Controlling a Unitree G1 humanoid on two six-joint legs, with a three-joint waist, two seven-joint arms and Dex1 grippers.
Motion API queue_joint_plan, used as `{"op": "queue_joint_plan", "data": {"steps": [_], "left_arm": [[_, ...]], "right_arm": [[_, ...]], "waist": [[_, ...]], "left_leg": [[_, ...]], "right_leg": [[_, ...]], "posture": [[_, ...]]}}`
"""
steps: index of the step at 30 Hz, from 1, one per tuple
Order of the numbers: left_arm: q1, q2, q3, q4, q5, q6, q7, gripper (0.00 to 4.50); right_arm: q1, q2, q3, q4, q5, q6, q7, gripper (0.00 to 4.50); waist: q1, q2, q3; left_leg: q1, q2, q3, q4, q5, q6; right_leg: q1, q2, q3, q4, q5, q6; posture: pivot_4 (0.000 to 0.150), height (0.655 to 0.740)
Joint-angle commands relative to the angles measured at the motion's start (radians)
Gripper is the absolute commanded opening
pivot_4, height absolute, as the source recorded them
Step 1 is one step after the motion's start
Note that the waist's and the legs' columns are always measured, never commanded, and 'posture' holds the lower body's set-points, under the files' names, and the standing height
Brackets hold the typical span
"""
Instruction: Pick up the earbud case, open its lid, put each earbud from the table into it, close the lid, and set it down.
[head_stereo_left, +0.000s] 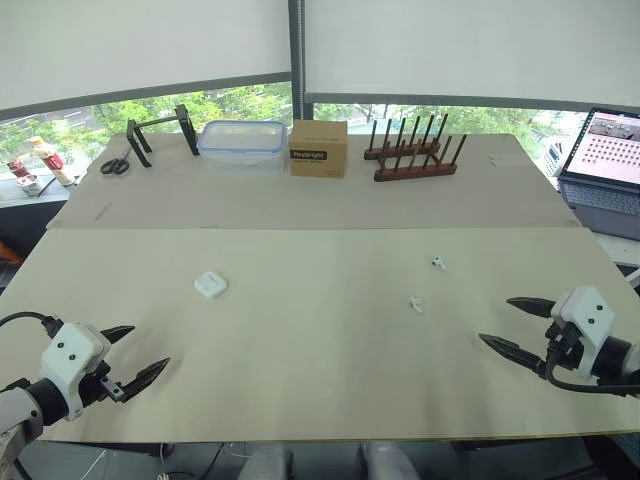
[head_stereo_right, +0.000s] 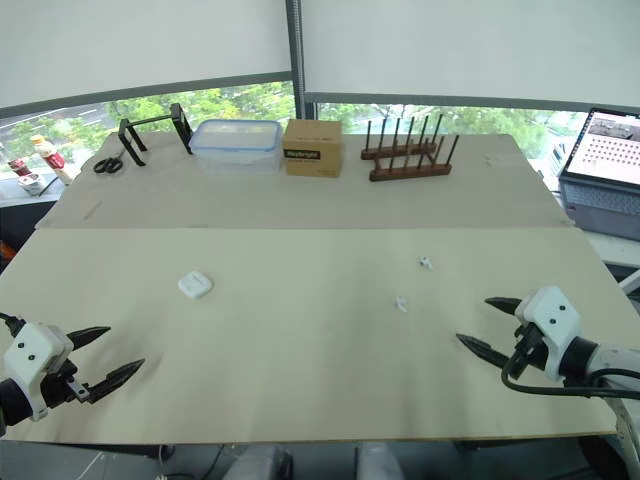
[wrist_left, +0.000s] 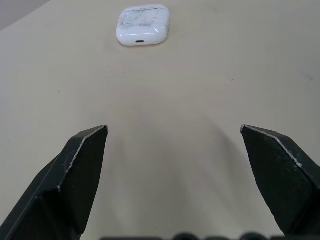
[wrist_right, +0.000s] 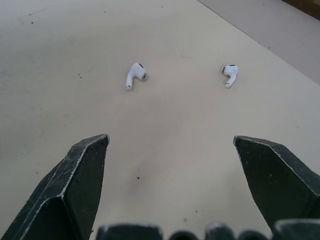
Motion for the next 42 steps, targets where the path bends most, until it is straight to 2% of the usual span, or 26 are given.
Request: {"op": "queue_joint_plan", "data": {"steps": [1, 10, 16, 23, 30, 36, 42], "left_arm": [[-0.015, 0.000, 0.032, 0.002, -0.009, -0.025, -0.014, 4.50], [-0.053, 0.011, 0.078, 0.084, -0.079, -0.027, -0.115, 4.50], [-0.086, 0.010, 0.093, 0.131, -0.090, -0.032, -0.134, 4.50], [-0.234, 0.008, -0.014, 0.176, -0.064, 0.025, -0.076, 4.50], [-0.488, 0.008, -0.208, 0.331, 0.048, 0.030, -0.023, 4.50], [-0.696, -0.022, -0.316, 0.534, 0.096, 0.006, -0.049, 4.50], [-0.794, -0.057, -0.392, 0.656, 0.128, -0.009, -0.086, 4.50]], "right_arm": [[-0.007, 0.012, -0.034, 0.018, -0.012, -0.045, 0.000, 4.44], [-0.002, 0.022, -0.046, 0.031, -0.006, -0.024, -0.011, 4.44], [0.005, 0.030, -0.064, 0.010, 0.020, 0.013, -0.014, 4.44], [0.002, 0.007, 0.016, -0.100, 0.002, -0.003, 0.046, 4.44], [-0.227, -0.035, 0.186, -0.285, 0.073, 0.149, 0.077, 4.44], [-0.481, -0.007, 0.314, -0.326, 0.119, 0.325, 0.033, 4.44], [-0.560, 0.015, 0.358, -0.358, 0.143, 0.387, 0.031, 4.44]], "waist": [[0.000, 0.000, 0.000], [-0.002, 0.000, 0.000], [0.001, 0.000, 0.000], [0.000, 0.001, 0.000], [-0.002, 0.001, 0.001], [0.001, 0.000, 0.002], [0.001, 0.000, 0.002]], "left_leg": [[0.000, 0.000, 0.000, 0.000, 0.000, 0.000], [0.000, 0.000, 0.000, 0.000, 0.000, 0.000], [0.000, 0.000, 0.000, 0.000, 0.000, 0.000], [0.000, 0.000, 0.000, 0.001, 0.000, 0.000], [0.000, -0.003, -0.004, 0.001, 0.000, 0.000], [-0.001, -0.003, -0.006, 0.002, 0.000, 0.000], [-0.005, -0.004, -0.006, 0.002, 0.000, 0.000]], "right_leg": [[0.000, 0.000, 0.000, 0.000, 0.000, 0.000], [0.000, 0.000, -0.001, 0.000, 0.000, 0.000], [0.000, 0.000, -0.001, 0.000, 0.000, 0.000], [0.000, 0.000, -0.001, 0.001, 0.000, 0.000], [-0.002, 0.000, -0.001, 0.004, 0.000, 0.000], [-0.003, -0.001, -0.001, 0.004, 0.000, 0.000], [-0.007, -0.002, -0.001, 0.005, 0.000, 0.000]], "posture": [[0.150, 0.7400], [0.150, 0.7400], [0.150, 0.7400], [0.150, 0.7400], [0.150, 0.7400], [0.150, 0.7400], [0.150, 0.7400]]}}
